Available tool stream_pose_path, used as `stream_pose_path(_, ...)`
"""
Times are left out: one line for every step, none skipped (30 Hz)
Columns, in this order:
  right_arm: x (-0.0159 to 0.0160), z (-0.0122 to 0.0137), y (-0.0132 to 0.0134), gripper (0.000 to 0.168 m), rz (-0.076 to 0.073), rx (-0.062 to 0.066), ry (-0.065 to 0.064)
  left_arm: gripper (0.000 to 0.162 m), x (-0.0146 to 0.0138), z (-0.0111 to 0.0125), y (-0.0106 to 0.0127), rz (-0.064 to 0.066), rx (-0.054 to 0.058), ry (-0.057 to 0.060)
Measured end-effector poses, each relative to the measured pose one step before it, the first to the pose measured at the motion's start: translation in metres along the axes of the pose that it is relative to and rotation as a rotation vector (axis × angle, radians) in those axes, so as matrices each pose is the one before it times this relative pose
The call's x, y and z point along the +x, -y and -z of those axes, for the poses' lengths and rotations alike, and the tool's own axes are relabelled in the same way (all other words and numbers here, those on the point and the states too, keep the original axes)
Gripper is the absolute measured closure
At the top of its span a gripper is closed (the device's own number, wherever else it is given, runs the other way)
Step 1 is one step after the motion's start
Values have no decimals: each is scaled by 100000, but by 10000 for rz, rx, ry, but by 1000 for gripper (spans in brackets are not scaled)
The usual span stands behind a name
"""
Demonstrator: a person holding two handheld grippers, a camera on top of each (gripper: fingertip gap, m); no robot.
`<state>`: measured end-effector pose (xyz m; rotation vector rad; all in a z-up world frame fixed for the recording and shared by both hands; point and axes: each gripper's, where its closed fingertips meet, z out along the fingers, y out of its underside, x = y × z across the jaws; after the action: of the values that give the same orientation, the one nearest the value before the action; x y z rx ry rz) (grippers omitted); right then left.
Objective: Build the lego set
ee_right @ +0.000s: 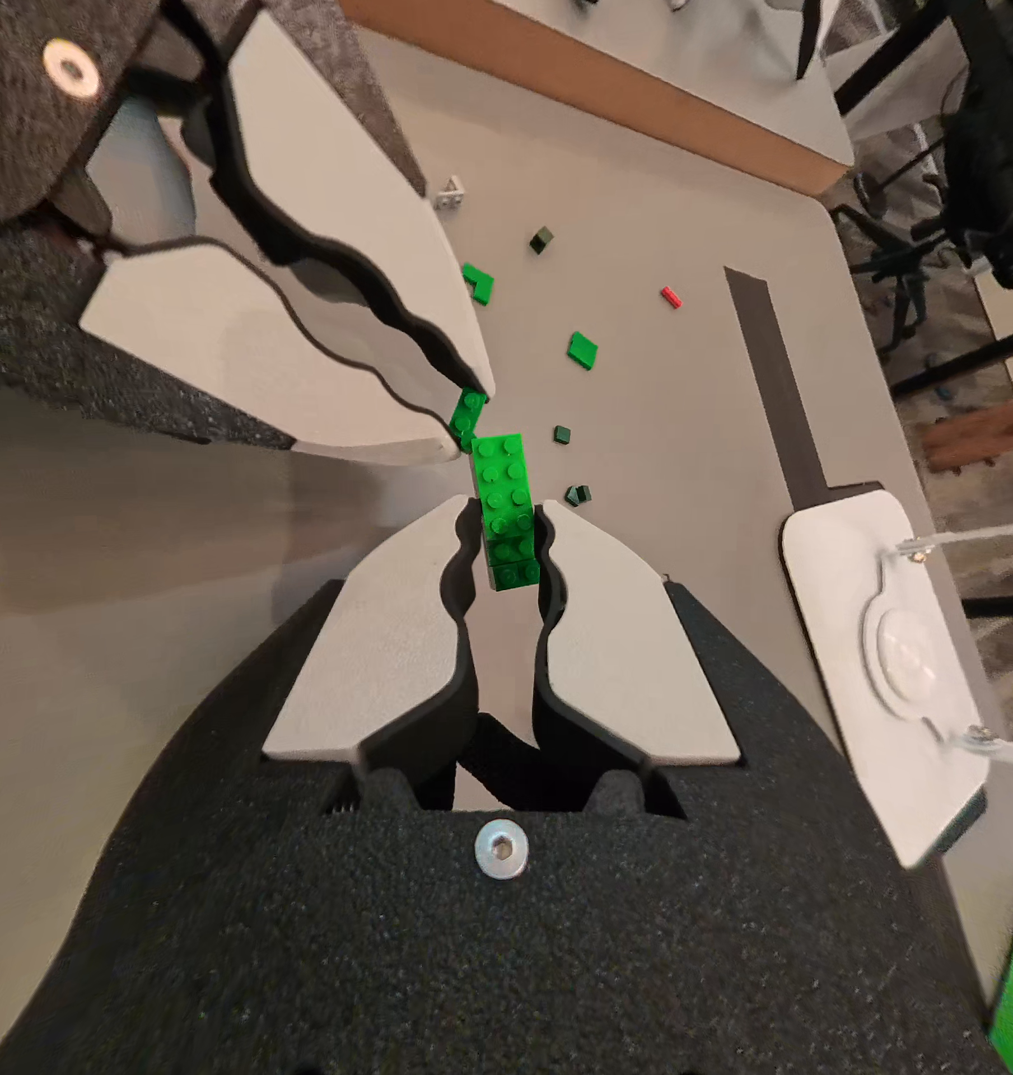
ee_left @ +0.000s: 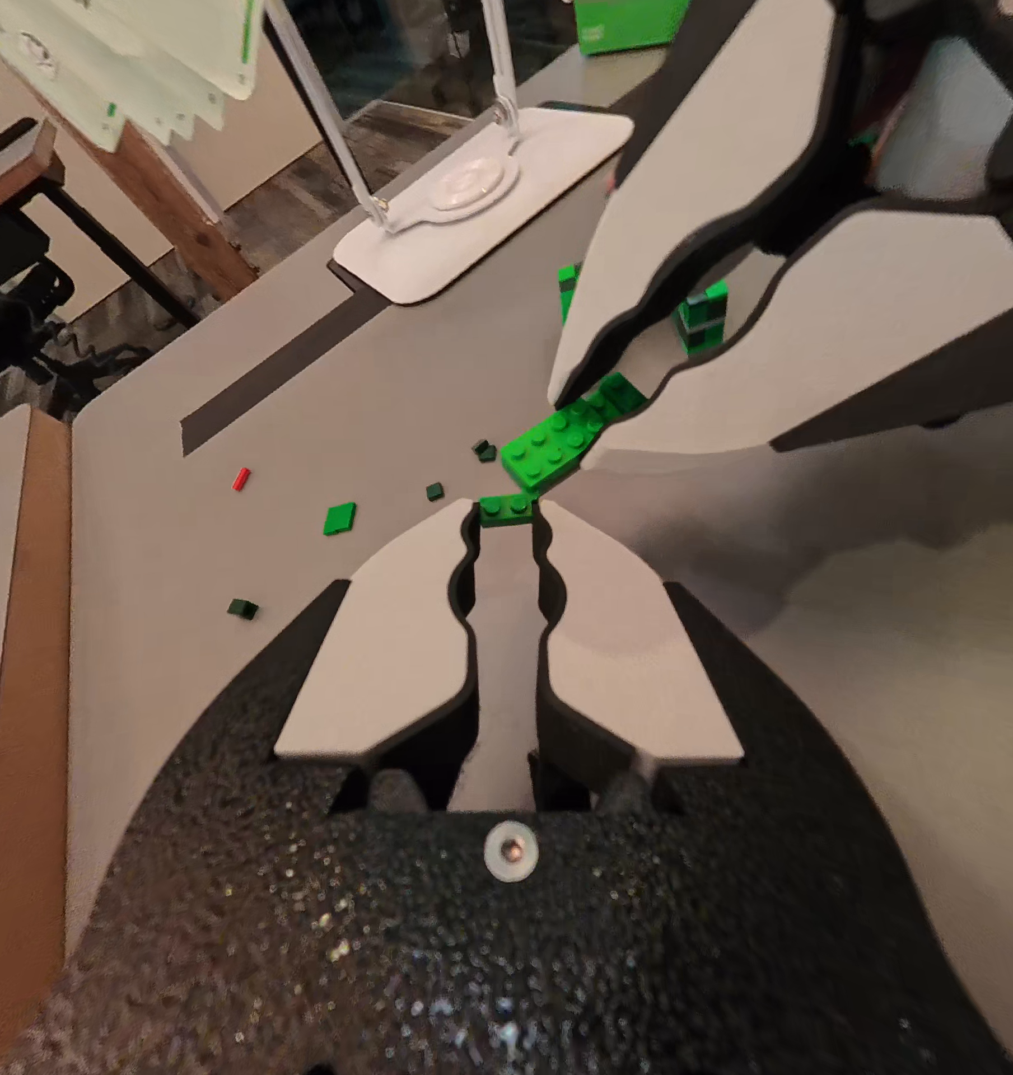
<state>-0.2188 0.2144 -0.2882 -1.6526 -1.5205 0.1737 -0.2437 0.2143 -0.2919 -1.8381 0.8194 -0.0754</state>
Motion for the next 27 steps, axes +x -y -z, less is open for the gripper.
stream_pose_path(115, 63, 128, 152, -284, 62, -95, 146, -154, 20, 171, 199, 98, 141)
stream_pose_path(127, 79, 159, 152, -250, 90, -114, 146, -180, 26, 165, 198, 81, 211)
stream_pose_path(156, 76, 170, 152, -204, 103, -144, 146, -182, 10, 213, 175, 105, 261)
stream_pose_path(132, 96, 142, 152, -163, 93, -132, 146, -139, 2, 190, 101, 87, 245)
stream_pose_path(103, 77, 111, 152, -142, 83, -119, 146, -132, 18, 198, 65, 76, 251)
stream_pose_path(77, 73, 59, 152, -105, 64, -96, 146, -93, 1, 158, 29, 51, 201)
stream_pose_path(50, 55, -14, 152, -96, 25, -66, 146, -20, -12, 98, 17, 24, 128)
stream_pose_path(35, 53, -19, 152, -116, 31, -46, 146, 6, -13, 67, 42, 20, 85)
stream_pose_path(33, 56, -11, 152, -113, 52, -32, 146, 17, -15, 76, 47, 41, 53)
stream_pose_path(22, 55, -11, 152, -106, 46, -22, 146, 38, -18, 56, 47, 29, 18)
stream_pose_path(30, 43, -4, 152, -114, 46, -28, 146, 29, -24, 45, 57, 26, 3)
stream_pose_path(17, 39, 0, 152, -119, 43, -24, 146, 12, -6, 48, 75, 26, -4)
stream_pose_path(3, 49, 63, 152, -119, 57, -21, 146, -10, 19, 66, 58, 35, -8)
stream_pose_path(17, 74, 151, 152, -121, 99, -41, 146, -63, 67, 118, 49, 83, 19)
stream_pose_path(14, 83, 197, 152, -117, 105, -48, 146, -74, 74, 150, 61, 110, 43)
stream_pose_path(-22, 78, 214, 152, -112, 98, -50, 146, -55, 81, 154, 56, 113, 27)
stream_pose_path(-34, 59, 208, 152, -80, 92, -47, 146, -115, 87, 137, 11, 104, 86)
stream_pose_path(-40, 25, 119, 152, -22, 64, -38, 146, -104, 69, 87, -55, 78, 80)
stream_pose_path(17, 35, 51, 152, 51, 41, -54, 146, -40, 30, 81, -134, 88, 20)
stream_pose_path(82, 62, 18, 152, 148, 55, -59, 146, 6, 4, 164, -260, 176, -36)
stream_pose_path(128, 101, 28, 152, 196, 80, -37, 145, 26, 33, 213, -313, 208, -71)
stream_pose_path(245, 95, -115, 152, 197, 8, -66, 142, 167, 106, 148, -285, 137, -218)
stream_pose_path(416, 85, -308, 152, 273, -98, -102, 126, 135, 176, 128, -171, 100, -253)
stream_pose_path(360, 78, -469, 152, 303, -156, 22, 115, -215, 256, 171, -57, 127, -72)
stream_pose_path(-7, 60, -588, 152, 321, -187, 350, 111, -409, 367, 242, -5, 205, -6)
stream_pose_path(-80, 64, -775, 152, 215, -270, 425, 110, -563, 421, 276, 93, 267, 54)
stream_pose_path(-22, 32, -989, 152, 116, -408, 418, 110, -846, 425, 162, 223, 203, 228)
